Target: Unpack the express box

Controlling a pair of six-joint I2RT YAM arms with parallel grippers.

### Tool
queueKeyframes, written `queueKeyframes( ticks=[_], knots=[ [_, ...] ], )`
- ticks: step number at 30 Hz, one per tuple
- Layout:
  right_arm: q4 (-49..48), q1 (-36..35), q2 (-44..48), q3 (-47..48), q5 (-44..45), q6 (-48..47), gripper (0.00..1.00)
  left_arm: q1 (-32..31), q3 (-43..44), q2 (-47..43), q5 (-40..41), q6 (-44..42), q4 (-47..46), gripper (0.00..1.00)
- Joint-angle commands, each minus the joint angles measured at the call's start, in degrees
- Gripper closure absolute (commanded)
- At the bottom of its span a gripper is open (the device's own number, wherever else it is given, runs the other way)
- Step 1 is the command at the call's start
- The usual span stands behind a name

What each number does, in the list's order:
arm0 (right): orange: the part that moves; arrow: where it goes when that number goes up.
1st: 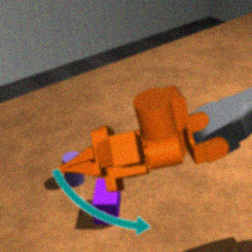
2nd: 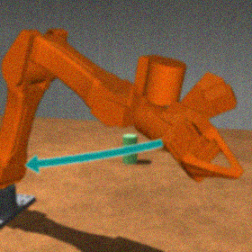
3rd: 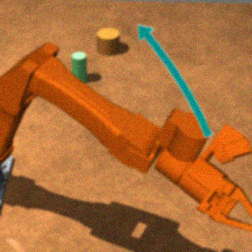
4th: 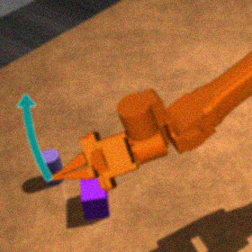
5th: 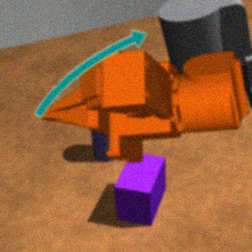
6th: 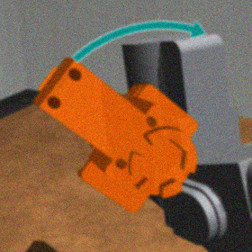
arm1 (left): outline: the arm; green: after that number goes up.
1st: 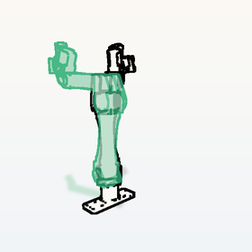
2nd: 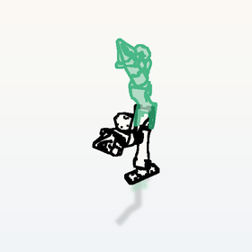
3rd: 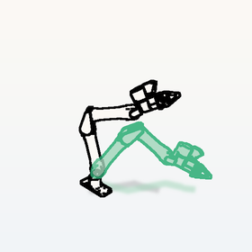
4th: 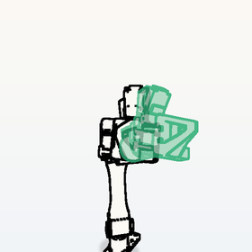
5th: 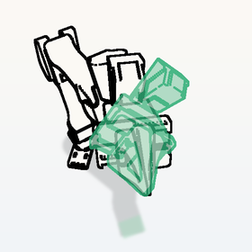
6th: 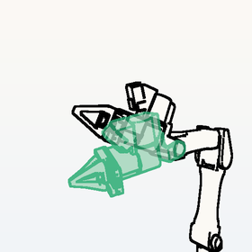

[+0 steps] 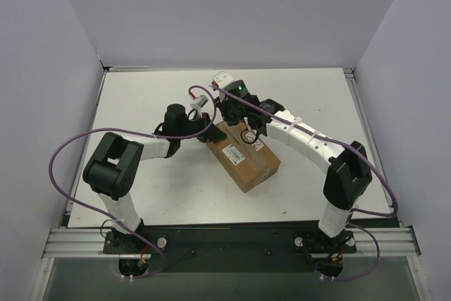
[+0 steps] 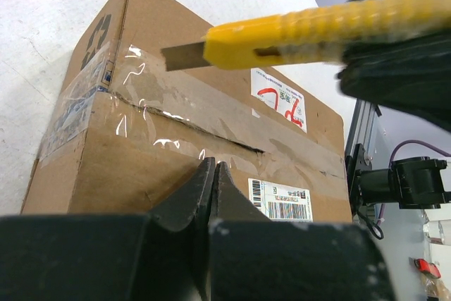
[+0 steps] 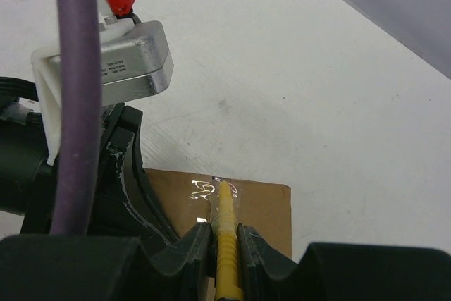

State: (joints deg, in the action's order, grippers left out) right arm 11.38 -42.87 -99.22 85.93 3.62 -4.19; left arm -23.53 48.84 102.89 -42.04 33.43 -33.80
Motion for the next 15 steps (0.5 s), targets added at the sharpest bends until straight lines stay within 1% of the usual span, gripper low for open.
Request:
queueKeyframes(
  ticks=[1,15],
  knots=[
    [-1.09,-0.46,-1.85,0.99,1.66,1.63,1.00,0.33,-0.76,1.43,4.16,-1.35,3.04,1.00],
    [-0.48,-0.46,-2.56,1.17,-0.28,3.39,1.00,0.41,-0.59,1.96,4.51,-1.53,3.30,1.00]
  ],
)
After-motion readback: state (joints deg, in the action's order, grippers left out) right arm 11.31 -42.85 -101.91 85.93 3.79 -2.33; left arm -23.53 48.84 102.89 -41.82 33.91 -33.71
